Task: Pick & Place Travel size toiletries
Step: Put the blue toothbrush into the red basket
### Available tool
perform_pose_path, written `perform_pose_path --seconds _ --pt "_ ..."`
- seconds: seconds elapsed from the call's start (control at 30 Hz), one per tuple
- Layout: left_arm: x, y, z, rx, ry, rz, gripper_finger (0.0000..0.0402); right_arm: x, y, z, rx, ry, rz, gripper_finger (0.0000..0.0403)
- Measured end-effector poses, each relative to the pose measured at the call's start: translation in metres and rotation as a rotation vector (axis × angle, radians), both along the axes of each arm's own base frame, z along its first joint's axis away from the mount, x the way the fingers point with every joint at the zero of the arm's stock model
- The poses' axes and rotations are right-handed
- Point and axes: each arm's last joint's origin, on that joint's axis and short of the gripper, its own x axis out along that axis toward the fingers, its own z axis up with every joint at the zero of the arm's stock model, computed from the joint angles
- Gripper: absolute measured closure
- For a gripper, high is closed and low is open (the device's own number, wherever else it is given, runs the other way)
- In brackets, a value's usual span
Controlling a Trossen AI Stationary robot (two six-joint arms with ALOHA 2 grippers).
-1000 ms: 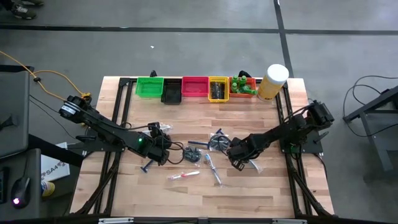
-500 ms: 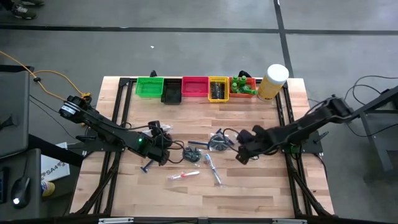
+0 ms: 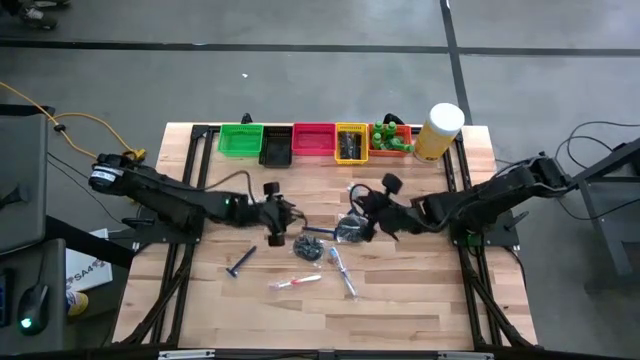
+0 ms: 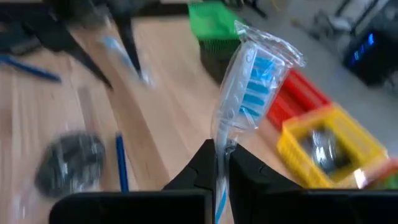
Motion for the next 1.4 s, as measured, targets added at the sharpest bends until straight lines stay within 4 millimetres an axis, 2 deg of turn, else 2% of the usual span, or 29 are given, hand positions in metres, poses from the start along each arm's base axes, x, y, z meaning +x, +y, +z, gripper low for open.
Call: perform_pose_path --seconds 0.2,0.33,0.53,0.83,1.1,1.4 --pt "-0.004 0.029 0.002 -0.113 -0.148 -0.164 0.0220 0.034 -0.018 0.006 -0.069 -0.157 0.145 0.0395" --pt "-0.004 0.046 0.003 -0.137 -0.203 -0.189 0.0220 0.052 -0.028 0.001 -0.126 -0.226 0.245 0.0395" --pt "-0.001 0.065 0.011 -0.168 -0.309 -0.224 0.0220 0.071 -0.033 -0.009 -0.193 -0.337 0.338 0.0395" --pt "0.000 0.066 0.016 -0.212 -0.364 -0.273 0.0220 0.092 -0.033 -0.027 -0.321 -0.539 0.379 0.0395" --pt "0.001 0.066 0.019 -0.223 -0.401 -0.269 0.0220 0.095 -0.034 -0.030 -0.322 -0.560 0.436 0.0395" --pt "0.002 0.066 0.022 -0.216 -0.432 -0.273 0.0222 0.095 -0.052 -0.027 -0.338 -0.585 0.422 0.0395"
